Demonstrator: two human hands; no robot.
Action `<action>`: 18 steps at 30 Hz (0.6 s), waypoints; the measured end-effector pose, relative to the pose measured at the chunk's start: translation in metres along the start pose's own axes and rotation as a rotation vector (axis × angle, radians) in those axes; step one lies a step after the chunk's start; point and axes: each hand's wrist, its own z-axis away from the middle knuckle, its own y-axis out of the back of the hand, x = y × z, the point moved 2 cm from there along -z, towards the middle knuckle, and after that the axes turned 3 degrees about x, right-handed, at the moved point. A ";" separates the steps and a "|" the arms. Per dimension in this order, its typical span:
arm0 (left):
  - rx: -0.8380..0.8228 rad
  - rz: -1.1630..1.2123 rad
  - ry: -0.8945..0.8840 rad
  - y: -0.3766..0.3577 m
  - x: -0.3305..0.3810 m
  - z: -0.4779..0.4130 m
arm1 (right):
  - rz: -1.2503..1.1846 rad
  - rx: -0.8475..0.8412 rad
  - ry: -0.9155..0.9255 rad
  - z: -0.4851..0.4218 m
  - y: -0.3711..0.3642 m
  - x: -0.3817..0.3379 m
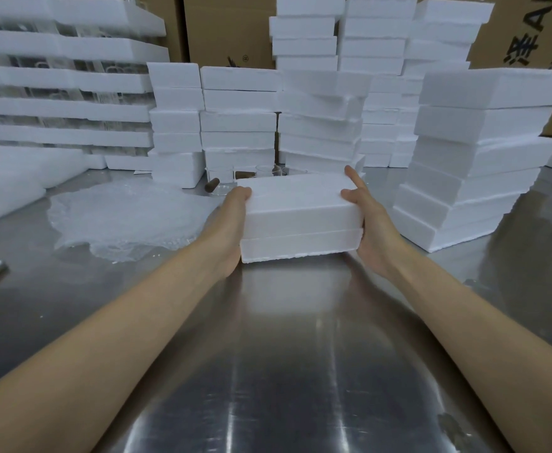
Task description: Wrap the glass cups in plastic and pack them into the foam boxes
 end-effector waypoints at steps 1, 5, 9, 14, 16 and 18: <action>-0.017 0.017 -0.006 -0.001 -0.001 -0.001 | 0.008 0.011 -0.001 0.000 0.001 -0.002; -0.197 0.029 -0.052 -0.011 -0.004 0.002 | 0.056 0.145 0.019 -0.004 0.008 -0.006; -0.183 -0.123 -0.201 -0.017 -0.011 0.000 | 0.098 0.176 -0.015 -0.005 0.014 -0.004; -0.240 -0.086 -0.173 -0.018 -0.017 0.004 | 0.320 0.221 0.012 -0.003 0.015 -0.021; -0.178 -0.179 -0.221 -0.018 -0.017 0.008 | 0.615 0.233 0.249 -0.003 0.016 -0.028; -0.137 -0.341 -0.272 -0.018 -0.019 0.009 | 0.967 0.269 0.516 0.002 0.013 -0.035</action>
